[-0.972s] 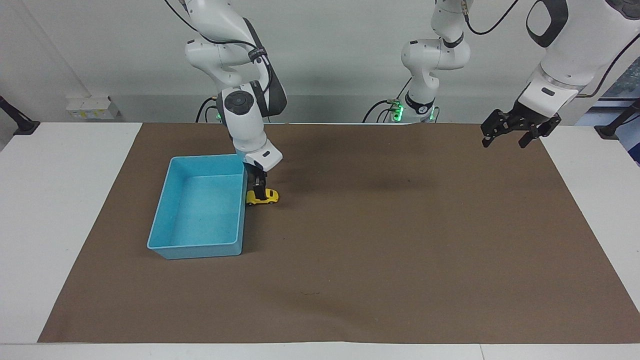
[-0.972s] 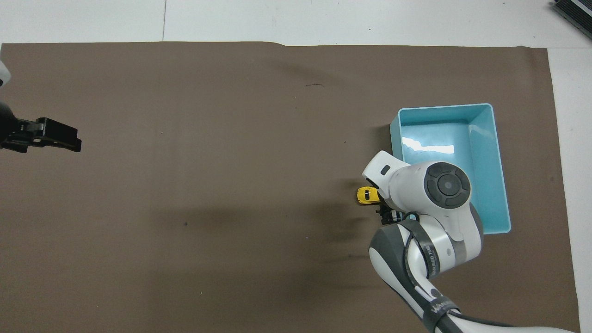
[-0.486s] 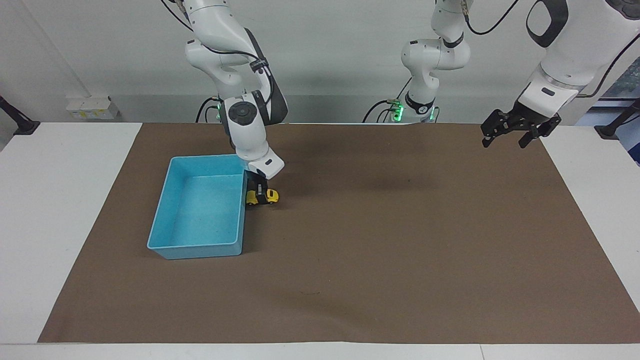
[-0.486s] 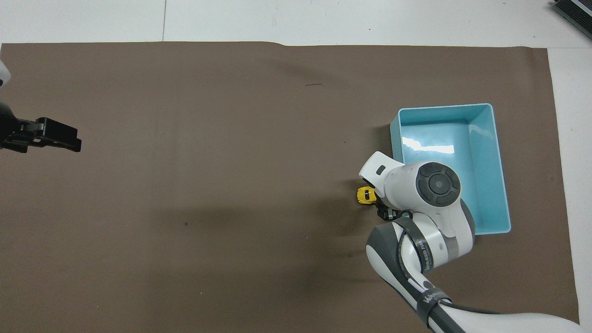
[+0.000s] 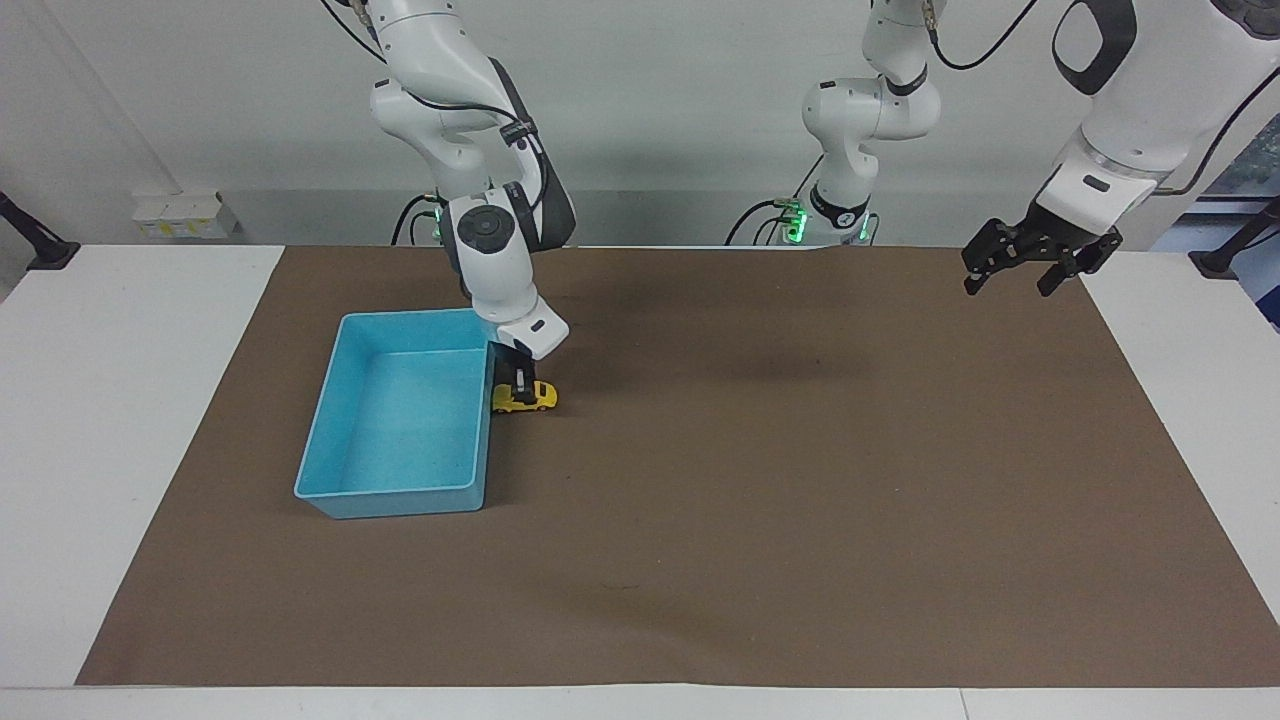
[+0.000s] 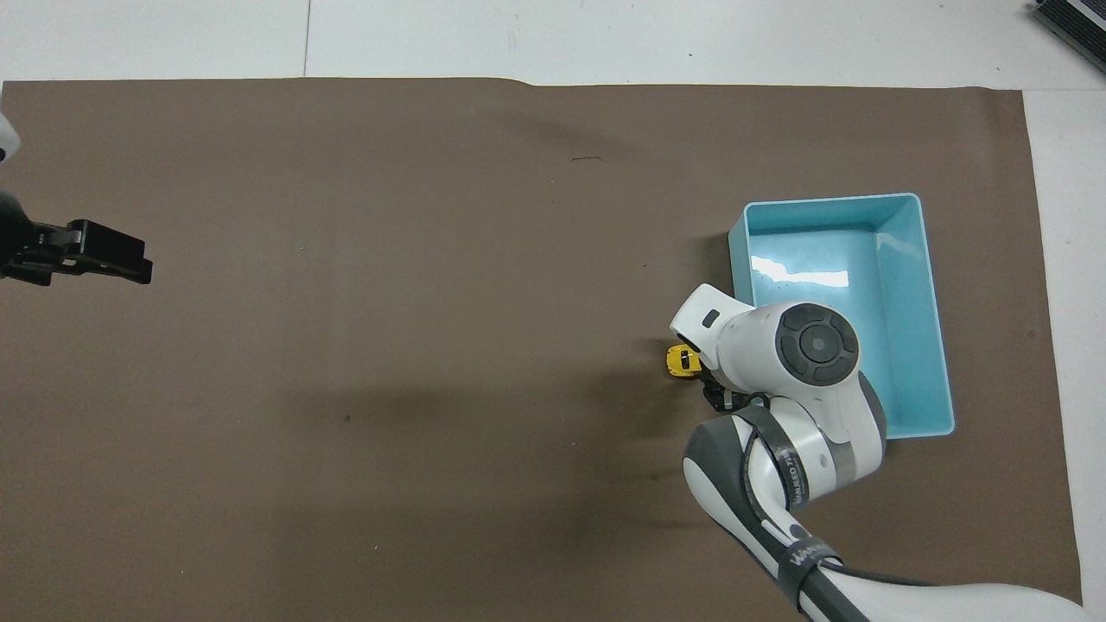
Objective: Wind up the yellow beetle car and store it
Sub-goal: 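Grasp the yellow car with the right gripper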
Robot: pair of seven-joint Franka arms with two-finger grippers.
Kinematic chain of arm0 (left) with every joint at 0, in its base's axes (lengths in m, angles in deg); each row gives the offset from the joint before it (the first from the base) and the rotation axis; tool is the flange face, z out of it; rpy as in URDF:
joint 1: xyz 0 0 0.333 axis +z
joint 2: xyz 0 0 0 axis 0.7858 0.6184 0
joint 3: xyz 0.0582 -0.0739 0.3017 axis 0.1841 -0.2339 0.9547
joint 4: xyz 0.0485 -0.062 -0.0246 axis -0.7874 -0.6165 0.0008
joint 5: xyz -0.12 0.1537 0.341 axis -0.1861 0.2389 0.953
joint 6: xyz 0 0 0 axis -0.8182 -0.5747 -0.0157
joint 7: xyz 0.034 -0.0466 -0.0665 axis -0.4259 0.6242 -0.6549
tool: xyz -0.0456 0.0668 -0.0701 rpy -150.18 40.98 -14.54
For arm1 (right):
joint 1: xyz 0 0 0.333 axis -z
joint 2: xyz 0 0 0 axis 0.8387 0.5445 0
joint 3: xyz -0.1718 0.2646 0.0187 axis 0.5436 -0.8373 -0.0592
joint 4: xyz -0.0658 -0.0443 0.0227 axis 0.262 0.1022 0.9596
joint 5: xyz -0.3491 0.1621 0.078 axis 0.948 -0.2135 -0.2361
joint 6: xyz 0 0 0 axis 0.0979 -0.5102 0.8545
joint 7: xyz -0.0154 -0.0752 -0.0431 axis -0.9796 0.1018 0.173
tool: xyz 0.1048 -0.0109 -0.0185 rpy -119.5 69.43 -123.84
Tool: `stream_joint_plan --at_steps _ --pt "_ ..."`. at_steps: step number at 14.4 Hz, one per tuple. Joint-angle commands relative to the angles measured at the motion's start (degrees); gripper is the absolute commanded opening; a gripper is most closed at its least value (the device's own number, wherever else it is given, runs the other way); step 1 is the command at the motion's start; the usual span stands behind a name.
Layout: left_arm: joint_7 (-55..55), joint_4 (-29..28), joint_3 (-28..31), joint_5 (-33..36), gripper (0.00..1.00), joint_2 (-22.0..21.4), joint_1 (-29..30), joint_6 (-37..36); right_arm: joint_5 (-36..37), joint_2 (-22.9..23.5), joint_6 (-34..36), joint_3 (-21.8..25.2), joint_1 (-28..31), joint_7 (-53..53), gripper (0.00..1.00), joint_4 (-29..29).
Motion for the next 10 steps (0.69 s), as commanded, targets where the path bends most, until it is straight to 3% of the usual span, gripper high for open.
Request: stream_joint_plan --at_steps 1,6,10 --pt "-0.37 -0.77 -0.46 -0.64 1.00 -1.13 0.79 -0.52 0.97 1.11 -0.30 -0.16 0.20 1.31 0.00 -1.09" --pt "-0.46 -0.68 -0.46 -0.64 1.00 -1.13 0.88 -0.52 0.88 1.29 5.23 -0.17 -3.84 -3.78 0.00 -7.67" --pt "-0.46 -0.77 -0.46 -0.64 1.00 -1.13 0.79 -0.52 0.62 0.59 12.16 -0.17 -3.67 -4.67 0.00 -13.21"
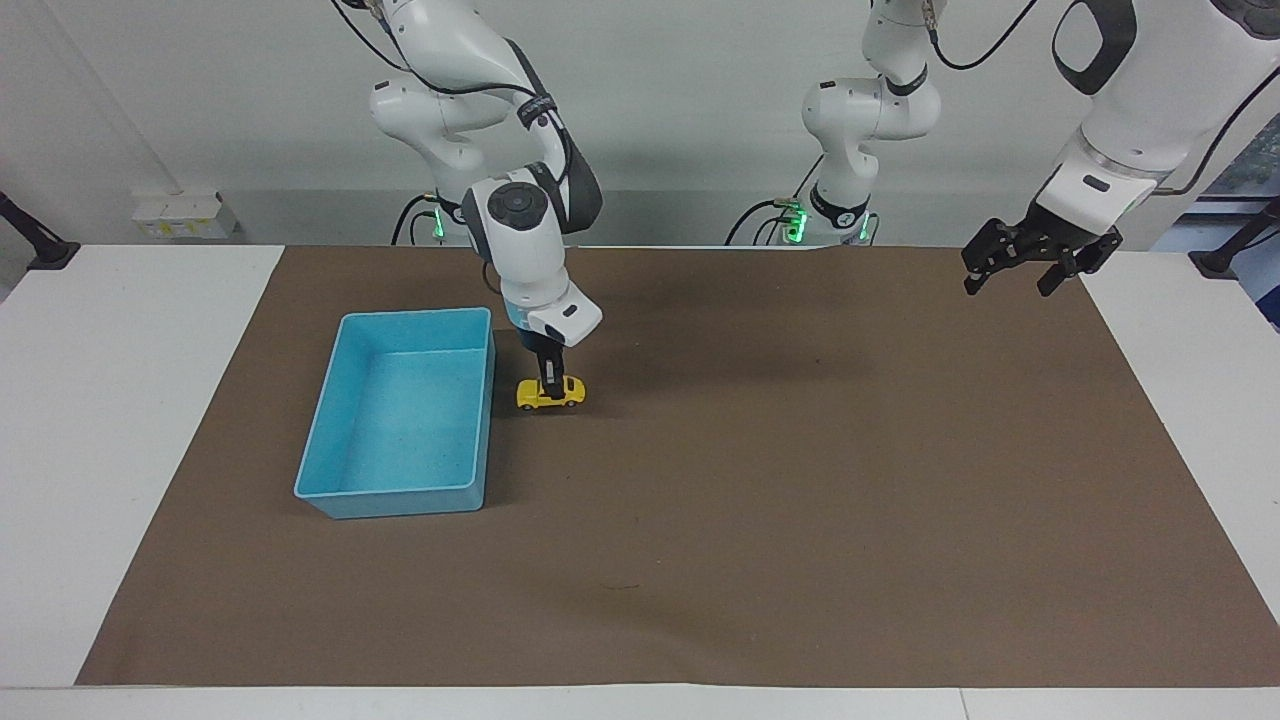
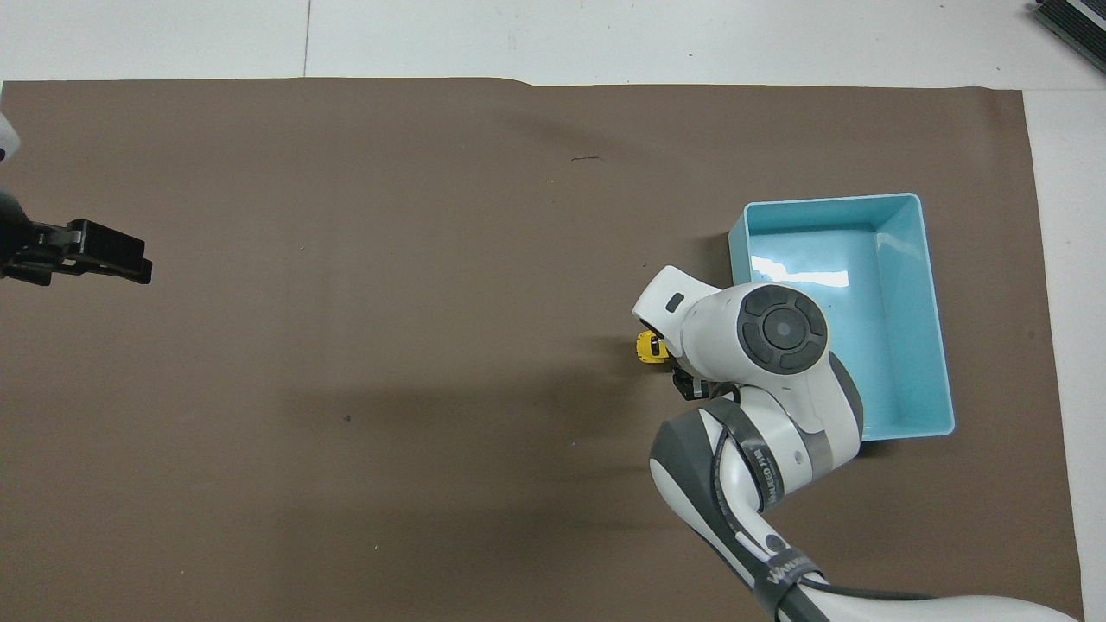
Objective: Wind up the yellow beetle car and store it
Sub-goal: 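Grasp the yellow car with the right gripper, then lift the yellow car into the blue bin and release it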
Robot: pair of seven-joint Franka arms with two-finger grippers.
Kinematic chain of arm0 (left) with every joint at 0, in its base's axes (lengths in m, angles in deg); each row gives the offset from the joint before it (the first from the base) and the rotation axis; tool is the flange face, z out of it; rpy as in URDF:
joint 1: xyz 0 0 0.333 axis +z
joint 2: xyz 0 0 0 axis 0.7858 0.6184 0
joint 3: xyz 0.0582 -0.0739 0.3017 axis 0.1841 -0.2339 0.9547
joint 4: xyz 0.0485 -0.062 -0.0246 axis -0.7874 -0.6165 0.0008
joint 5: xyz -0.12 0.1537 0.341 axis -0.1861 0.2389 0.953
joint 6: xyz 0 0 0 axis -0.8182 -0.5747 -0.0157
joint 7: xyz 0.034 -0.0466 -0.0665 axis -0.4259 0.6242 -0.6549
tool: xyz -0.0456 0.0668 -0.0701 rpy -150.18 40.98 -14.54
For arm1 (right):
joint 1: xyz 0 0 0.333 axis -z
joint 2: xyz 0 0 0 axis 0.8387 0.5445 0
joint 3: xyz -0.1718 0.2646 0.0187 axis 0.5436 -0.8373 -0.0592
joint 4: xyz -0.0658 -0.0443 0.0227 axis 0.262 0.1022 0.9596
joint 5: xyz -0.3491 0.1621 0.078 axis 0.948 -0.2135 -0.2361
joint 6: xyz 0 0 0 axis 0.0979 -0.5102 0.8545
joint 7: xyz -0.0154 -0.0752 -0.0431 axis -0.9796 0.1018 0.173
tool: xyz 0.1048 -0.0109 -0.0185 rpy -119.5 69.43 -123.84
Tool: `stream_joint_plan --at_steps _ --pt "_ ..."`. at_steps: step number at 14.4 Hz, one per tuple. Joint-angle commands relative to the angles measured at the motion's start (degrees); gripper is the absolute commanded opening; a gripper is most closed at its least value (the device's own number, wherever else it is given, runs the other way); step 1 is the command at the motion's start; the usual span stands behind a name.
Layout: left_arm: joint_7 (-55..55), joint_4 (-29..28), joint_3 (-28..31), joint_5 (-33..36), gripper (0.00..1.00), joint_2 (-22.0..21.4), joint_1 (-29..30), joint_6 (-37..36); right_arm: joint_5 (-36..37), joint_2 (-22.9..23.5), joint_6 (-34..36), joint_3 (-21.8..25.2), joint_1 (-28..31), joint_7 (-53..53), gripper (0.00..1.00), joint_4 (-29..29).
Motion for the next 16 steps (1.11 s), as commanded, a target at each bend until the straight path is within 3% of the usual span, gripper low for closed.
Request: stream_joint_plan --at_steps 1,5,8,16 --pt "-0.45 -0.68 -0.46 -0.64 1.00 -1.13 0.79 -0.51 0.61 0.21 7.05 -0.13 0.88 -1.02 0.00 -5.76" --pt "-0.45 -0.77 -0.46 -0.64 1.00 -1.13 0.79 -0.51 0.35 -0.93 15.41 0.40 1.59 -0.32 0.00 -11.13" --pt "-0.45 -0.77 -0.46 -0.64 1.00 -1.13 0.79 -0.51 -0.26 -1.89 17.79 0.49 5.00 4.14 0.00 -12.28" --pt "-0.45 -0.77 -0.46 -0.64 1.00 -1.13 0.79 -0.51 -0.18 -3.56 17.89 0.58 17.66 20.33 0.00 -8.17"
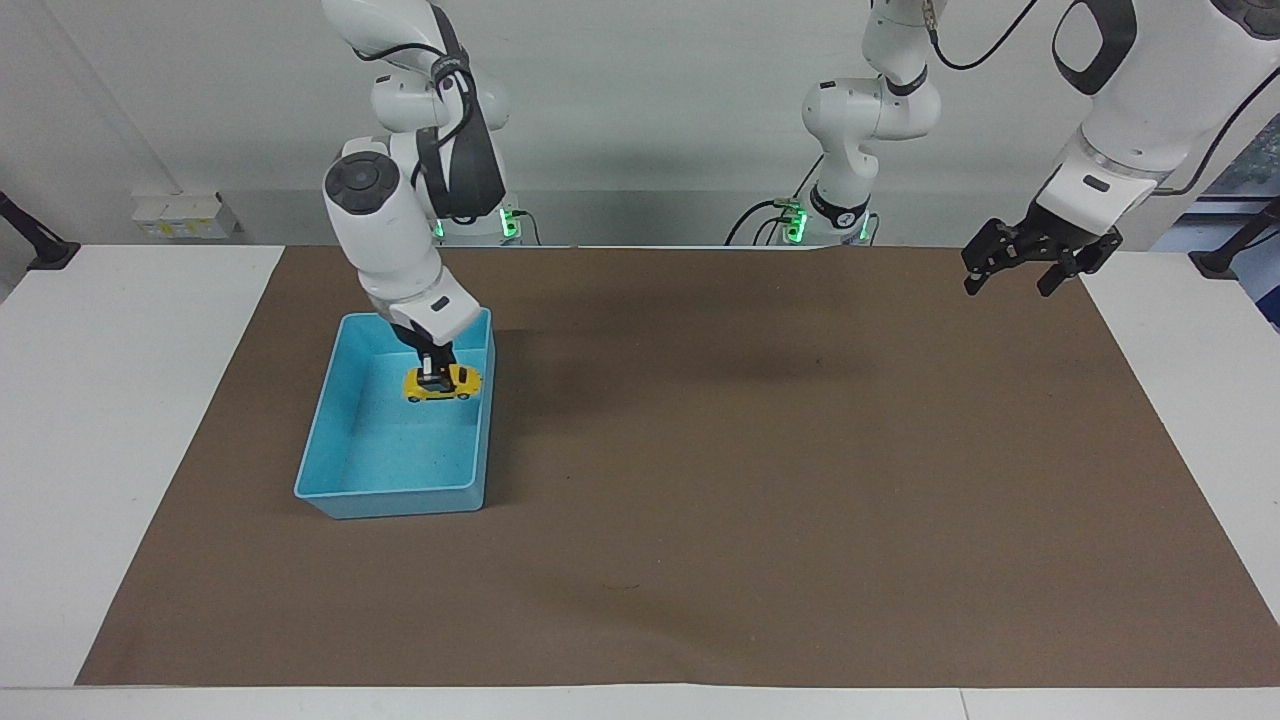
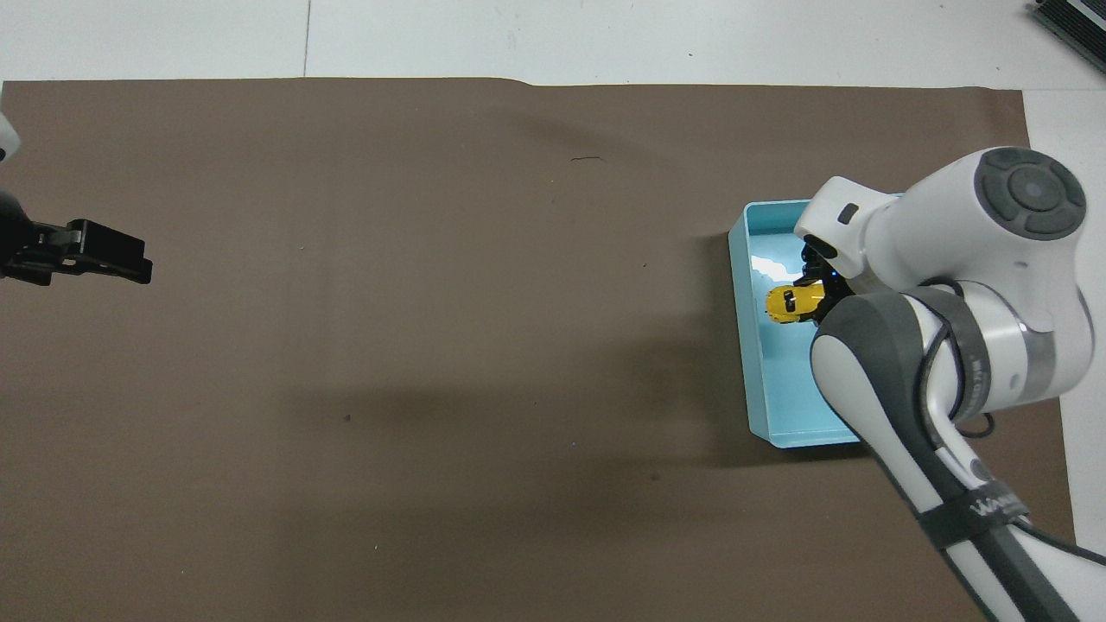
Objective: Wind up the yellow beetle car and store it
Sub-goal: 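Lift the yellow car into the blue bin and release it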
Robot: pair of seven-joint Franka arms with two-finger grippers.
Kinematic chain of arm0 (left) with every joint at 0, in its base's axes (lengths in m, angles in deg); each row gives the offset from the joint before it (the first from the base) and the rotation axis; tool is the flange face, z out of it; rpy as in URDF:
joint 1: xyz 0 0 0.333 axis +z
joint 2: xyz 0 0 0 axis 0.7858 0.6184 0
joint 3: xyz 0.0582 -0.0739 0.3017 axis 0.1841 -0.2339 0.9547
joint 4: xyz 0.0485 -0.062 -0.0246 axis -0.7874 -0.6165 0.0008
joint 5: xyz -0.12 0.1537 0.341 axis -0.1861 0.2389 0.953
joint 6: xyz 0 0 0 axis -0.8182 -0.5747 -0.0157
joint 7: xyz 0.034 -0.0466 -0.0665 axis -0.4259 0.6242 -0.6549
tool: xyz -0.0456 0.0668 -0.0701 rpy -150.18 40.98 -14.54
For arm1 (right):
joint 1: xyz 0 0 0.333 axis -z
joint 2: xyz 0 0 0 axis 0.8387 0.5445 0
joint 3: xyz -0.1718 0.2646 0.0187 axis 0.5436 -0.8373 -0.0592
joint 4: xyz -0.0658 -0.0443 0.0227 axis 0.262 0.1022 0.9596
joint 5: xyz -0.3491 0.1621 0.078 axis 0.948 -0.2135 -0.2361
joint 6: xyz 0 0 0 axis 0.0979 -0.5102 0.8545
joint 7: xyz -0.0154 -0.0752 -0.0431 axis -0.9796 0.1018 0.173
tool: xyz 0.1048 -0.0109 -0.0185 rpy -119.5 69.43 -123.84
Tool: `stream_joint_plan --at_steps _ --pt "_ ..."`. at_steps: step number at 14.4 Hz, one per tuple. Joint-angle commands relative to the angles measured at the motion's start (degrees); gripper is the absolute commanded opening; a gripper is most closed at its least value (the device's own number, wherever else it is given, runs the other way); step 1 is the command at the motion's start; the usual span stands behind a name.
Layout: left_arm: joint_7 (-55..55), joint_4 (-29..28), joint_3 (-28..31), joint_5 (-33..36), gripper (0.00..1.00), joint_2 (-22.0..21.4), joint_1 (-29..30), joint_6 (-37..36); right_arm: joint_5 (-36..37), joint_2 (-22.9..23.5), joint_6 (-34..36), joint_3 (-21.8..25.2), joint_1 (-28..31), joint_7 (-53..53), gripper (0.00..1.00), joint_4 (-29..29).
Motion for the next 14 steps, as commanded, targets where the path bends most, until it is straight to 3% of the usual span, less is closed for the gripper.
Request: stream_joint_plan --at_steps 1,3,14 --pt "-0.45 -0.77 -0.46 -0.64 1.00 -1.12 0.79 -0.51 0.13 -3.16 -2.37 -0.57 2.98 3.46 0.00 5.43" --pt "-0.45 -0.77 -0.46 -0.64 1.00 -1.12 0.79 -0.51 0.39 -5.28 -6.85 -0.57 4.30 3.90 0.00 10.53" --pt "-0.45 -0.77 -0.46 -0.64 1.00 -1.12 0.79 -0.51 1.01 -3.96 -16.36 -0.57 5.98 4.43 0.00 16.26"
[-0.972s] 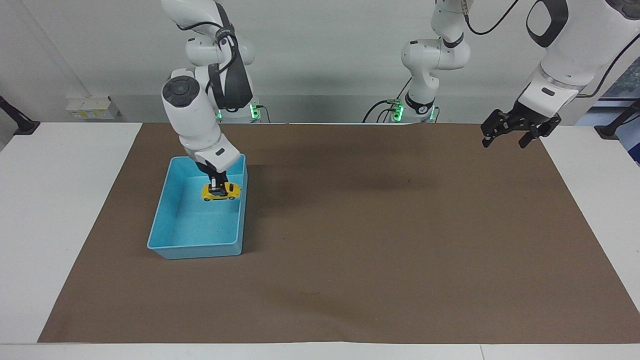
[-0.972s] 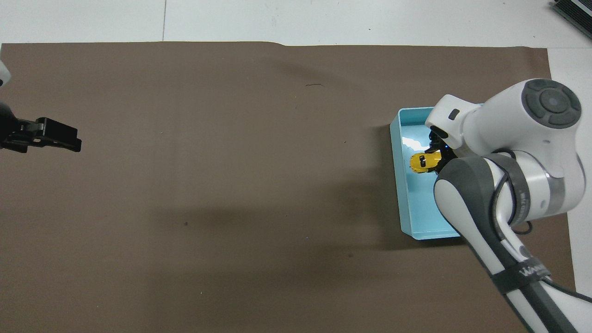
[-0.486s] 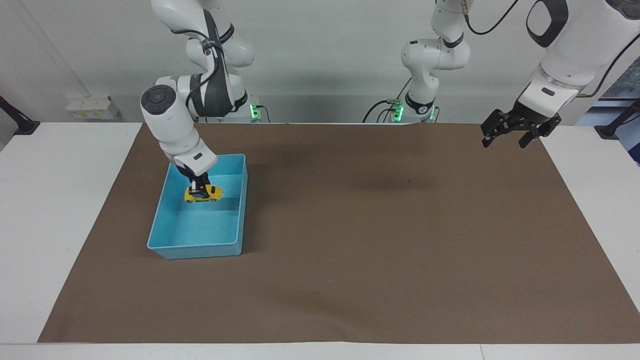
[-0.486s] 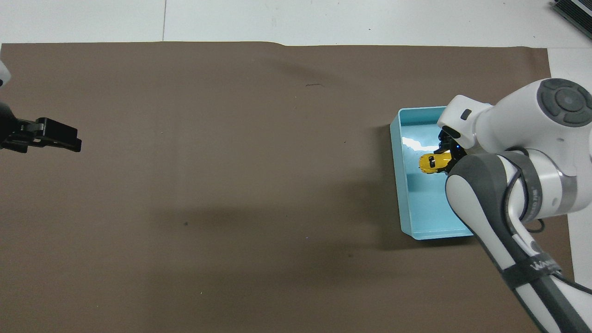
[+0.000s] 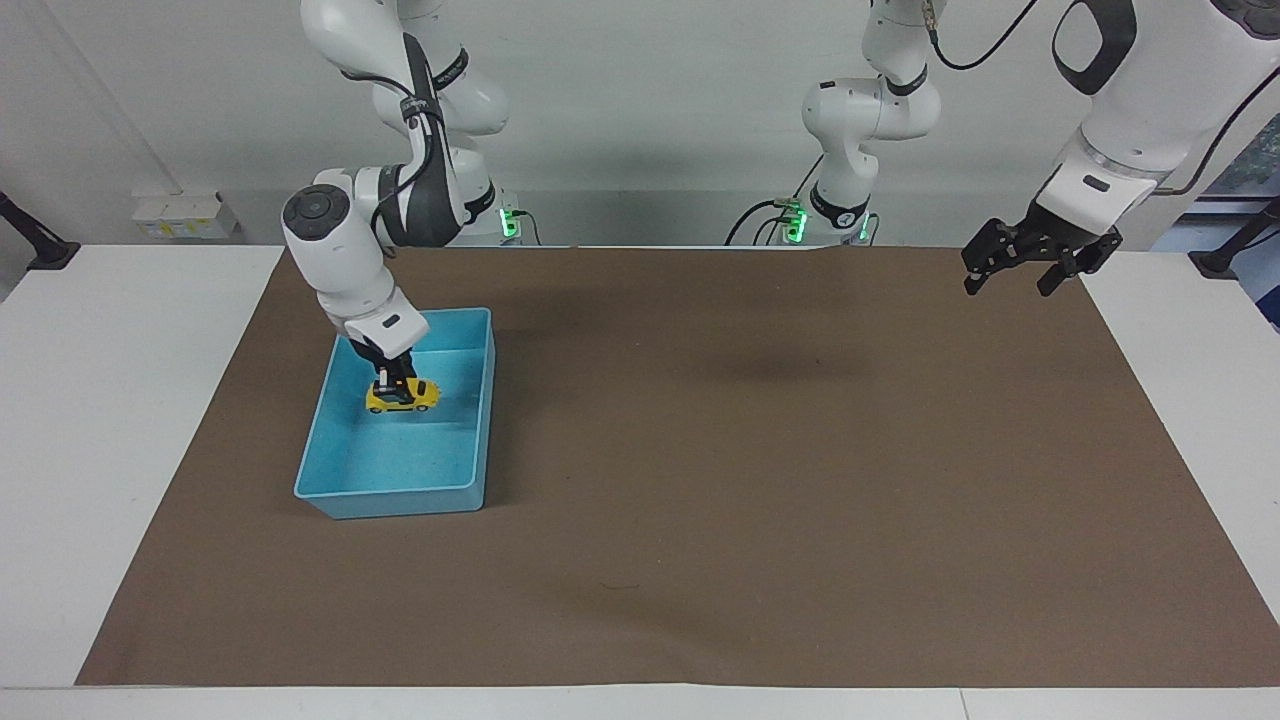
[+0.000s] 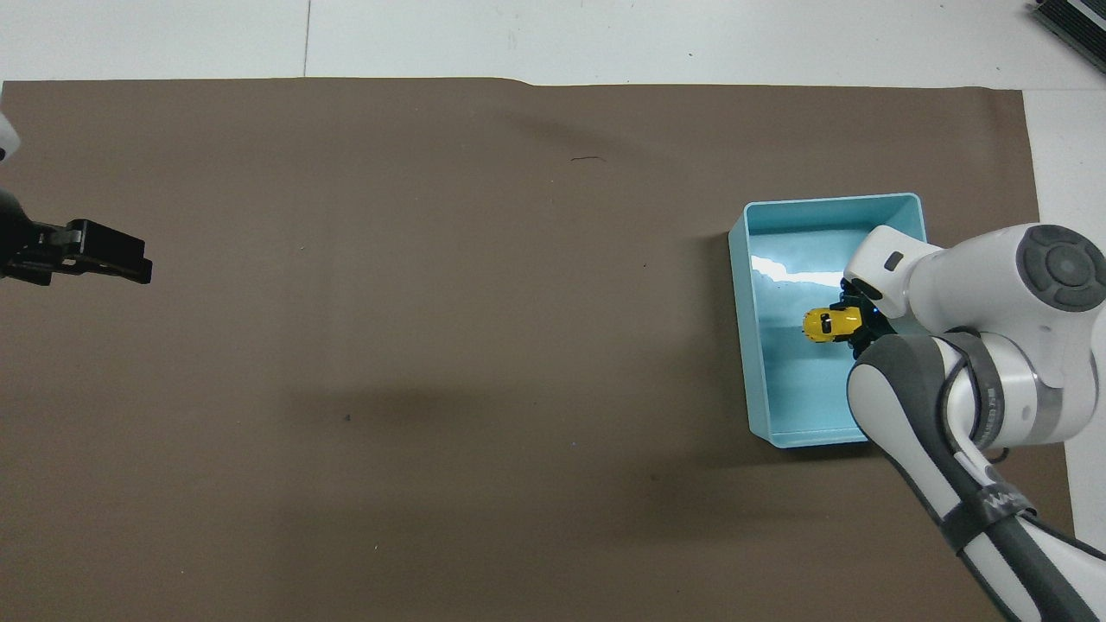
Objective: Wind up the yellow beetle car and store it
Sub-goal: 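Lift the yellow car into the blue bin and release it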
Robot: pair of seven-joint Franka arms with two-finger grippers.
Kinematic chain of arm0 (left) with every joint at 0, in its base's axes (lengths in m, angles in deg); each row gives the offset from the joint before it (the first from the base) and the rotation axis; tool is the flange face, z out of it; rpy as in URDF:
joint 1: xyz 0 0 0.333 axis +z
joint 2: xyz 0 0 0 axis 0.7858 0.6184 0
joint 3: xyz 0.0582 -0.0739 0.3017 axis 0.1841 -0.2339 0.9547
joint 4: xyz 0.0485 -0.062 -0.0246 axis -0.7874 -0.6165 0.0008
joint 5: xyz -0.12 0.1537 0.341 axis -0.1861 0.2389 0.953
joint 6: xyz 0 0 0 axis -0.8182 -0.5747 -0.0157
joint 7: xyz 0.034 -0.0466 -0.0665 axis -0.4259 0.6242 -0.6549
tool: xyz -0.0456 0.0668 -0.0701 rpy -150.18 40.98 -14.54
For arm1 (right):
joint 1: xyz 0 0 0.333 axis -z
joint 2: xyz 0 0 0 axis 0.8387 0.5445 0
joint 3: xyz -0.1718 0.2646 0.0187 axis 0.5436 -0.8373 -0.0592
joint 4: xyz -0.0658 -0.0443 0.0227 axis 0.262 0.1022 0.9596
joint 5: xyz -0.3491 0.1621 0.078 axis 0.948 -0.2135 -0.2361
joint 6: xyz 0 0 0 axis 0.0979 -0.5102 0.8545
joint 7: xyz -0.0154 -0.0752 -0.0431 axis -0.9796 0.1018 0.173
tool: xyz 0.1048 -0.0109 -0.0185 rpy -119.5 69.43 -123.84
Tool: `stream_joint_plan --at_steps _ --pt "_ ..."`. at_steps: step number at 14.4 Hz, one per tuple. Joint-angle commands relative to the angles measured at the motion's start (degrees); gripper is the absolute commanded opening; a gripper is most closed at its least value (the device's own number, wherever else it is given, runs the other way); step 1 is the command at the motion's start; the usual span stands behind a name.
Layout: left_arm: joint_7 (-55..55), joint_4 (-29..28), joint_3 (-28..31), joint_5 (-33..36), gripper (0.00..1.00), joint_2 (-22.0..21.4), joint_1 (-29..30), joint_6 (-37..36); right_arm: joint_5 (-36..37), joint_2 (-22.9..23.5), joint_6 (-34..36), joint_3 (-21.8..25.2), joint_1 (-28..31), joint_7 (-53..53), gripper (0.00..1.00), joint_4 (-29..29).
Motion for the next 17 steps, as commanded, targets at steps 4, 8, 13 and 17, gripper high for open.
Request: stream_joint_plan --at_steps 4,8,13,17 --pt "-0.45 -0.77 -0.46 -0.64 1.00 -1.12 0.79 -0.51 0.77 0.52 -5.91 -0.60 1.06 0.02 0.00 4.38" --pt "-0.45 -0.77 -0.46 -0.64 1.00 -1.12 0.79 -0.51 0.86 1.57 -10.15 -0.60 0.79 -0.06 0.00 7.37" --pt "-0.45 -0.68 -0.46 -0.64 1.00 -1.12 0.79 -0.51 0.77 2.37 -9.10 -0.69 0.27 -1.73 1.00 6.06" --pt "-0.45 -0.77 -0.46 -0.64 1.00 -1.12 0.79 -0.51 -0.28 1.93 -1.57 -1.13 0.09 -5.67 1.00 0.89"
